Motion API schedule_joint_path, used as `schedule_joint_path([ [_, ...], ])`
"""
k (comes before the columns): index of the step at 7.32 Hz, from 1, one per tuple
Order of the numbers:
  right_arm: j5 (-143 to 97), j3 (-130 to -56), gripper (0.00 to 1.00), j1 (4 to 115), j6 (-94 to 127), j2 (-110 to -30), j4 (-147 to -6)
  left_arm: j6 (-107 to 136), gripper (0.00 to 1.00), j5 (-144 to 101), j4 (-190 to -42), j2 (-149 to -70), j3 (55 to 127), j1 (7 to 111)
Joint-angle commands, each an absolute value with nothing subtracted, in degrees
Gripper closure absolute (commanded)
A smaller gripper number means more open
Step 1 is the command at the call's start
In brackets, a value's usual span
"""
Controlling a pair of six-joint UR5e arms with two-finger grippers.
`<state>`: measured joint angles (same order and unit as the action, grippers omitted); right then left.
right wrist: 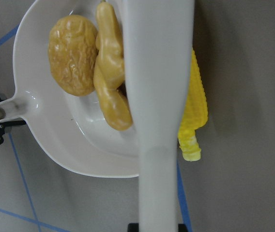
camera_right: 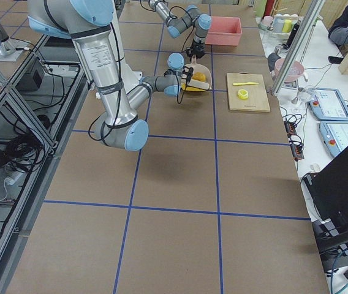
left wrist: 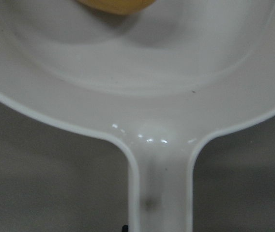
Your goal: Sweep and dump trash into bin
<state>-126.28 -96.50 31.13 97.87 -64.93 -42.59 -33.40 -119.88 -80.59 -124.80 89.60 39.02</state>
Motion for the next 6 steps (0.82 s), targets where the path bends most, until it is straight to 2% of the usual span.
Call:
schedule_joint_path([
  [1,-130.2,-97.9,1.0,33.4,95.1,-71.4,-37.0,-33.4,1.0,-119.9,-80.6,-124.8,89.6,39.0],
  [2,-130.2,-96.4,1.0,32.3,94.9,-74.2,-30.4,-33.4,1.0,-119.9,-80.6,-124.8,89.6,38.9],
  [4,-130.8,-87.9,1.0,30.2,94.4,-75.1,-15.4,-33.4,1.0,-119.9,-80.3,-125.0,89.0,39.0],
  [6,-131.4,-84.8,1.0,29.0,94.5,-75.0,-10.0,-33.5,1.0,-120.0,-80.0,-125.0,89.3,39.3],
])
